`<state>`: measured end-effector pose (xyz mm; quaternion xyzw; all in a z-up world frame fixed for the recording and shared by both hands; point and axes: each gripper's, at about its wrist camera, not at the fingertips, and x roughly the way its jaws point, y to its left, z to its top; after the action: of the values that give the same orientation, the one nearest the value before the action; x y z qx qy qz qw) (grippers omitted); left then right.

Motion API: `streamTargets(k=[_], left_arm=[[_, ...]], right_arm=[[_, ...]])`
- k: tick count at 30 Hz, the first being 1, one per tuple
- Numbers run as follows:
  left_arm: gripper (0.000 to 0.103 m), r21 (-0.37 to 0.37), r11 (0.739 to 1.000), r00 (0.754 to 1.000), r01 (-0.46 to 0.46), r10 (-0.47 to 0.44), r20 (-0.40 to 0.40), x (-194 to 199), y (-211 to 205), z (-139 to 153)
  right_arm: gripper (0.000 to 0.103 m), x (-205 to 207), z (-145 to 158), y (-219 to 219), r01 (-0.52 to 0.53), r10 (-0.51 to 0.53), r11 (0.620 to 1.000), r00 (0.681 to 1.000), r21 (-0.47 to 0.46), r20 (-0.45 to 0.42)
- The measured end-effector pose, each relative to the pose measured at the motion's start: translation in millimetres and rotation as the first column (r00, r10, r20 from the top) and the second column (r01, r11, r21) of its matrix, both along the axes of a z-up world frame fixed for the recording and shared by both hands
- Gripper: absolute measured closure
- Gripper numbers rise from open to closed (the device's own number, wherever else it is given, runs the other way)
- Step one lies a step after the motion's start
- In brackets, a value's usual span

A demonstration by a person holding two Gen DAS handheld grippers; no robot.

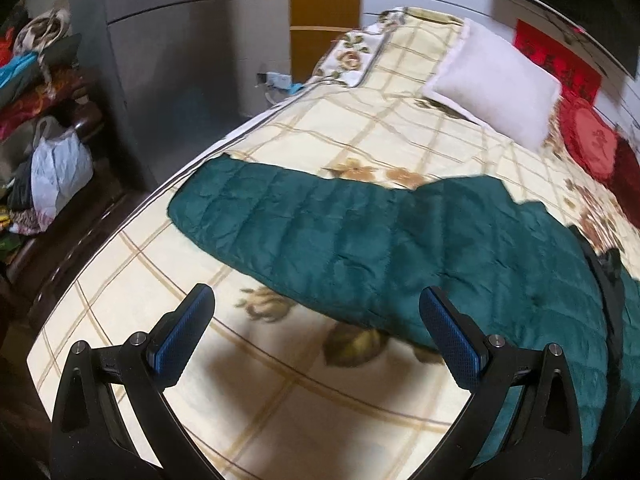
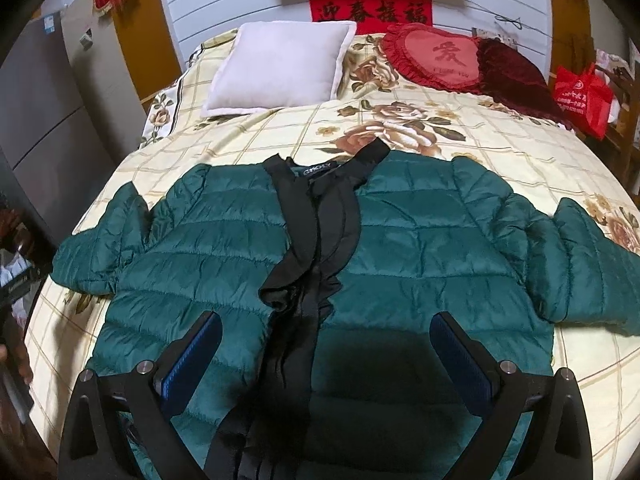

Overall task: Fold large clothes
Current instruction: 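Move the left tool toward the sleeve nearest it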

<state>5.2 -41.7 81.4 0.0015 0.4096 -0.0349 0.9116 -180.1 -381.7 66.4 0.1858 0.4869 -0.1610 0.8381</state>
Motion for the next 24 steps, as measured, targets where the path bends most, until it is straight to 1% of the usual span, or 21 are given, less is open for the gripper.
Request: streamTargets(k=[2,6,9,11,13,16,20,22,24], left_arm=[[0.001,-0.024,0.999,0.999,-0.038,0.037,-0.015,11,12,-4],[0.001,-0.086,0.989,0.992,-0.123,0.119,-0.046,38,42,-13],[0.001,-0.111,0.974,0.979,-0.197,0.19,-0.067,58,65,-22],[0.001,-0.13,0.96,0.967,-0.25,0.239,-0.091,72,79,-30],[0.001,-0.149,0.946,0.957,-0.287,0.275,-0.097,81,89,-35],[0.001,-0.156,0.934,0.946,-0.321,0.308,-0.103,93,95,-42],[0.001,-0.178,0.923,0.938,-0.342,0.325,-0.119,106,98,-52],[0.002,-0.202,0.916,0.937,-0.346,0.326,-0.125,112,99,-57],[0.013,-0.232,0.909,0.937,-0.347,0.325,-0.13,115,100,-62]], right_arm=[[0.0,-1,-2,1,-0.007,0.007,1.0,1.0,0.004,-0.003],[0.0,-3,-3,3,-0.014,0.015,1.0,1.0,0.01,-0.01],[0.0,-4,-3,3,-0.01,0.01,1.0,1.0,0.008,-0.001],[0.0,-4,-4,4,-0.013,0.013,1.0,1.0,0.016,-0.003],[0.0,-3,-6,5,-0.02,0.02,1.0,1.0,0.019,-0.009],[0.0,-1,-8,10,-0.043,0.044,0.999,0.999,0.011,-0.022],[0.0,2,-9,14,-0.06,0.06,0.998,0.998,0.011,-0.031],[0.0,2,-10,15,-0.059,0.06,0.998,0.998,0.012,-0.031],[0.0,2,-11,14,-0.06,0.06,0.998,0.998,0.019,-0.034]])
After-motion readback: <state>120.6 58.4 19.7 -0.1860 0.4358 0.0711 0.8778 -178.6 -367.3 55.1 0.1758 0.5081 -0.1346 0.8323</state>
